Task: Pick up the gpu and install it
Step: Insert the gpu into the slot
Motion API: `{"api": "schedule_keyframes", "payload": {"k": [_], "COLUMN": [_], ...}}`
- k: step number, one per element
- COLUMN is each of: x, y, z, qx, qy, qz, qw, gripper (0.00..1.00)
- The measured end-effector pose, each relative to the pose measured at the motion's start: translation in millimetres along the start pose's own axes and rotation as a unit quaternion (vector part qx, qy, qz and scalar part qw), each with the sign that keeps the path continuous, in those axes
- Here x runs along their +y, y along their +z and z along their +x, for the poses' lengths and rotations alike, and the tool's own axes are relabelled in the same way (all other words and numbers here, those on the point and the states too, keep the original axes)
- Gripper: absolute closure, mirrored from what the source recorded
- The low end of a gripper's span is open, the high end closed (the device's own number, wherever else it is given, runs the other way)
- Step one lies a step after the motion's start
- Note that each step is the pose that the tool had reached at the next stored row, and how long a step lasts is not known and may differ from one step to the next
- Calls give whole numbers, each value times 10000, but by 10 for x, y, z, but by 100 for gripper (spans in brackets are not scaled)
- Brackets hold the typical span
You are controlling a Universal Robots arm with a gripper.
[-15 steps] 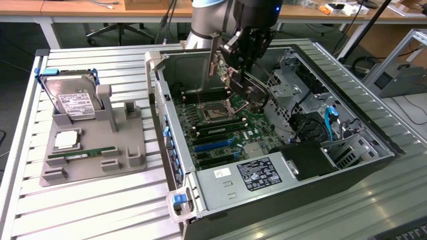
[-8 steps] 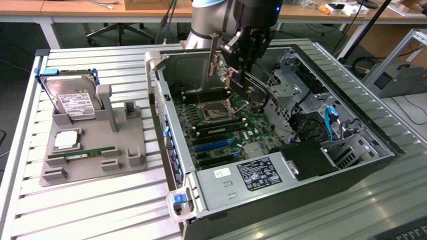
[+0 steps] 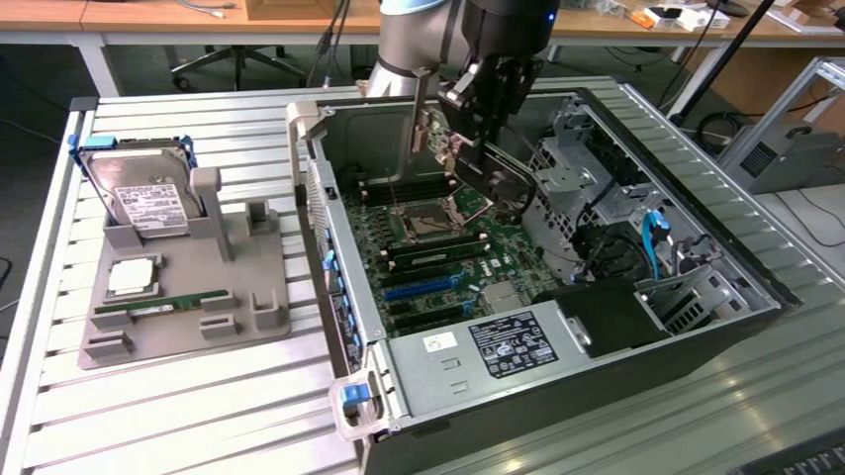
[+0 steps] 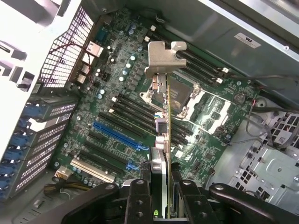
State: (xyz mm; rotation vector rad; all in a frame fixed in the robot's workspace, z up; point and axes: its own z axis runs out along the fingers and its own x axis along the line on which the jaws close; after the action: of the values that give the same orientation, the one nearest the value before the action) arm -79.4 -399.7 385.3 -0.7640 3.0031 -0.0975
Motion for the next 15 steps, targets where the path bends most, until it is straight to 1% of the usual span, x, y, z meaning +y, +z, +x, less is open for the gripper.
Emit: {"api": "schedule_keyframes", "payload": {"k": [5,8,11,15], "x": [0,0,0,1], "y": [1,4,6,6], "z": [0,0,0,0], "qx": [-9,-19,-23,-25], "qy": [-182,-403,-556,-620], "qz": [2,8,16,20], "qw": [9998,9992,9984,9981], "gripper": [73,73,73,73]}}
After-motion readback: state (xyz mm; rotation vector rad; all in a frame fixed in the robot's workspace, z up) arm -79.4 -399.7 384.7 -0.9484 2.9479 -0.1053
